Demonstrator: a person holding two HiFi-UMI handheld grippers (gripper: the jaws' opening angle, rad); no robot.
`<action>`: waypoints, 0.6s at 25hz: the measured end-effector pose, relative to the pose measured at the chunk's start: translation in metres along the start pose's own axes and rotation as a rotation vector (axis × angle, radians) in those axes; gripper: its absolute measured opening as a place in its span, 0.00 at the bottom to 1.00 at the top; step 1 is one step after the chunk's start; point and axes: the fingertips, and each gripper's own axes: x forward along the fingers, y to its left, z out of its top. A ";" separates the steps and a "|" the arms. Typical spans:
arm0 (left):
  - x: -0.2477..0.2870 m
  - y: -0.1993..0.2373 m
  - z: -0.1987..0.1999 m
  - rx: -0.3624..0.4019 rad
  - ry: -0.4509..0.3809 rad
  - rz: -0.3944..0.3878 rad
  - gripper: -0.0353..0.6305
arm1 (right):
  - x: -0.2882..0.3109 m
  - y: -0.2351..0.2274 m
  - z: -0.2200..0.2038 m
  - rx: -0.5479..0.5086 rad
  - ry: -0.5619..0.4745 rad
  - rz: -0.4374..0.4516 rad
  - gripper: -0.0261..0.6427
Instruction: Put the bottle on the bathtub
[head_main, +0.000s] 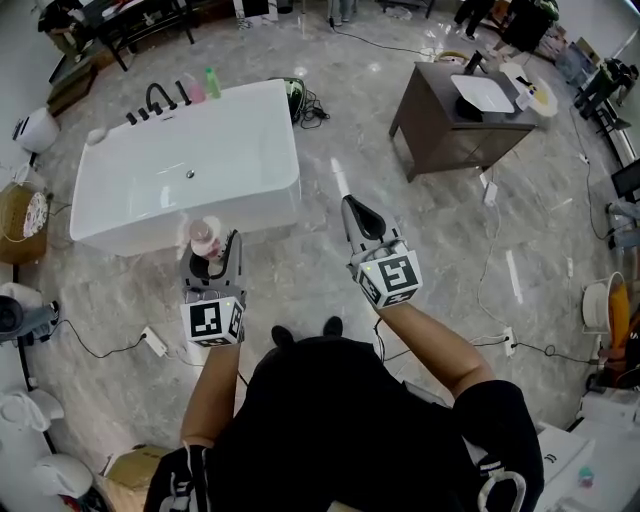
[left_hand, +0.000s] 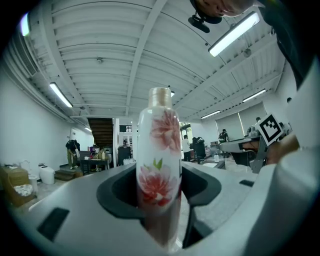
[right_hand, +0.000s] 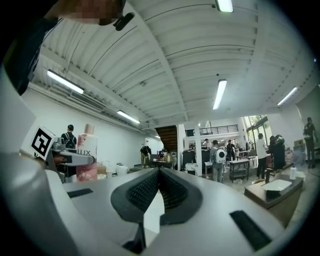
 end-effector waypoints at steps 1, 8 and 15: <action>0.001 -0.002 0.001 0.000 0.002 0.003 0.40 | -0.004 -0.003 -0.001 -0.008 0.006 -0.001 0.06; 0.028 -0.022 0.008 0.007 -0.005 0.032 0.40 | -0.027 -0.037 0.004 -0.081 -0.008 0.025 0.06; 0.055 -0.054 0.005 0.010 0.009 0.031 0.40 | -0.041 -0.076 -0.020 -0.053 0.051 0.043 0.06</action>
